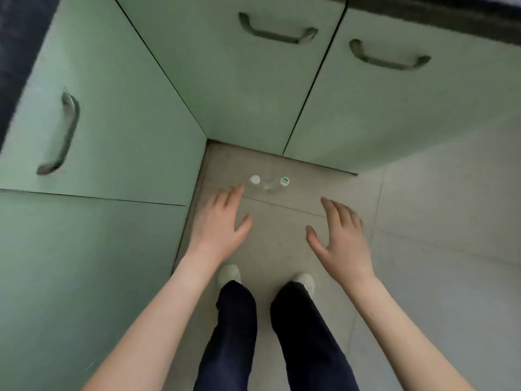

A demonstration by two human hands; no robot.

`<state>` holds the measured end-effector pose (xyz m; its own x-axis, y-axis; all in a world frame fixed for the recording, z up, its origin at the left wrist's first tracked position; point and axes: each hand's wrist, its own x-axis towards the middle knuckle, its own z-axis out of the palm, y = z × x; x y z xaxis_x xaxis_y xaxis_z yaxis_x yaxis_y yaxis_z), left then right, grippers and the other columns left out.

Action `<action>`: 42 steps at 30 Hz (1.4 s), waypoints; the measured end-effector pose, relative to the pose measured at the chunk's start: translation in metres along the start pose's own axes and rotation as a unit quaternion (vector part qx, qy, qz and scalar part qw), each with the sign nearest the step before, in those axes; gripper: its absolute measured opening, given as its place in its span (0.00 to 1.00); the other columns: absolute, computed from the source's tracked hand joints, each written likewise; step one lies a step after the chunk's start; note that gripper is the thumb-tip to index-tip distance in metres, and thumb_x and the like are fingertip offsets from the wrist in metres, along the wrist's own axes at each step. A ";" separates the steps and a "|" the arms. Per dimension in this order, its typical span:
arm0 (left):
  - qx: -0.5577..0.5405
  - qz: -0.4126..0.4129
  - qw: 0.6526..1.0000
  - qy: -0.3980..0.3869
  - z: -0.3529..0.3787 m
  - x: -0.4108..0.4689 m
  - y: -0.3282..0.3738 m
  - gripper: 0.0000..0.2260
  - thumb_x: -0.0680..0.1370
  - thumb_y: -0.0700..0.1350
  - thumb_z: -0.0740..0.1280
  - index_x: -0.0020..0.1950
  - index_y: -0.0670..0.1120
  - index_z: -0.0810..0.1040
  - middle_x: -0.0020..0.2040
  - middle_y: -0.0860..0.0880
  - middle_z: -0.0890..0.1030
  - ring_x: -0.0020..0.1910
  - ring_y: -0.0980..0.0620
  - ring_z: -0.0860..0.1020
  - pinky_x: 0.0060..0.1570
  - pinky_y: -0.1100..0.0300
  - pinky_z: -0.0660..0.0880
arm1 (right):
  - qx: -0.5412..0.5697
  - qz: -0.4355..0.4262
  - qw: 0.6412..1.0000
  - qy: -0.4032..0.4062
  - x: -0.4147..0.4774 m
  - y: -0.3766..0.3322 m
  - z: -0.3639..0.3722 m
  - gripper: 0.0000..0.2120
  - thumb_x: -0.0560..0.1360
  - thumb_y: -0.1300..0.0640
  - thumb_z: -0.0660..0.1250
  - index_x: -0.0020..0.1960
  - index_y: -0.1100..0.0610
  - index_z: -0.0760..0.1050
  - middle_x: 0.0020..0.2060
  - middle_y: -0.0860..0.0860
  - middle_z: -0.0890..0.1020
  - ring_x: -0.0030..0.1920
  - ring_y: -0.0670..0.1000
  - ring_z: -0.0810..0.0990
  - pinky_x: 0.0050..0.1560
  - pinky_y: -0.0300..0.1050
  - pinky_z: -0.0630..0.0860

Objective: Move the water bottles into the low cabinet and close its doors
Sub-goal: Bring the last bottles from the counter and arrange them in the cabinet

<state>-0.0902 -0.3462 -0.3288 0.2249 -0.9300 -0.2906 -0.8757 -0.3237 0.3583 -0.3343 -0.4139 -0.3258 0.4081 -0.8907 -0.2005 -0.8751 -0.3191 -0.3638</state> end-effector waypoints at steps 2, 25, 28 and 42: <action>0.003 0.002 1.000 -0.002 0.061 0.021 -0.023 0.29 0.76 0.57 0.55 0.69 0.39 0.73 0.61 0.39 0.79 0.58 0.37 0.78 0.56 0.47 0.76 | -0.007 -0.012 1.000 -0.002 0.017 0.027 0.054 0.31 0.76 0.41 0.57 0.71 0.60 0.69 0.65 0.57 0.76 0.66 0.61 0.72 0.66 0.58 0.70; -0.035 -0.016 0.995 0.092 0.440 0.200 -0.191 0.42 0.72 0.66 0.59 0.76 0.39 0.61 0.73 0.39 0.69 0.73 0.40 0.67 0.71 0.47 0.66 | 0.050 -0.012 0.997 0.055 0.166 0.192 0.435 0.34 0.75 0.47 0.70 0.76 0.58 0.63 0.71 0.54 0.72 0.70 0.54 0.71 0.67 0.47 0.68; -0.093 -0.006 0.989 0.116 0.426 0.205 -0.179 0.43 0.70 0.63 0.69 0.76 0.39 0.61 0.72 0.40 0.70 0.71 0.43 0.69 0.69 0.48 0.70 | 0.150 -0.010 0.988 0.043 0.172 0.182 0.427 0.40 0.72 0.45 0.73 0.77 0.52 0.58 0.73 0.48 0.68 0.72 0.48 0.67 0.68 0.44 0.67; -0.357 -0.021 0.914 0.193 0.436 0.238 -0.163 0.30 0.65 0.51 0.80 0.62 0.42 0.75 0.50 0.60 0.77 0.48 0.65 0.76 0.45 0.79 0.69 | 0.368 0.011 0.929 0.032 0.216 0.163 0.447 0.29 0.67 0.56 0.80 0.65 0.55 0.75 0.58 0.44 0.81 0.59 0.43 0.79 0.64 0.52 0.76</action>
<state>-0.0805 -0.4389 -0.8434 0.5064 -0.8617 -0.0321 -0.3918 -0.2631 0.8817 -0.2722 -0.5131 -0.8349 0.3549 -0.9196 -0.1685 -0.4577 -0.0138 -0.8890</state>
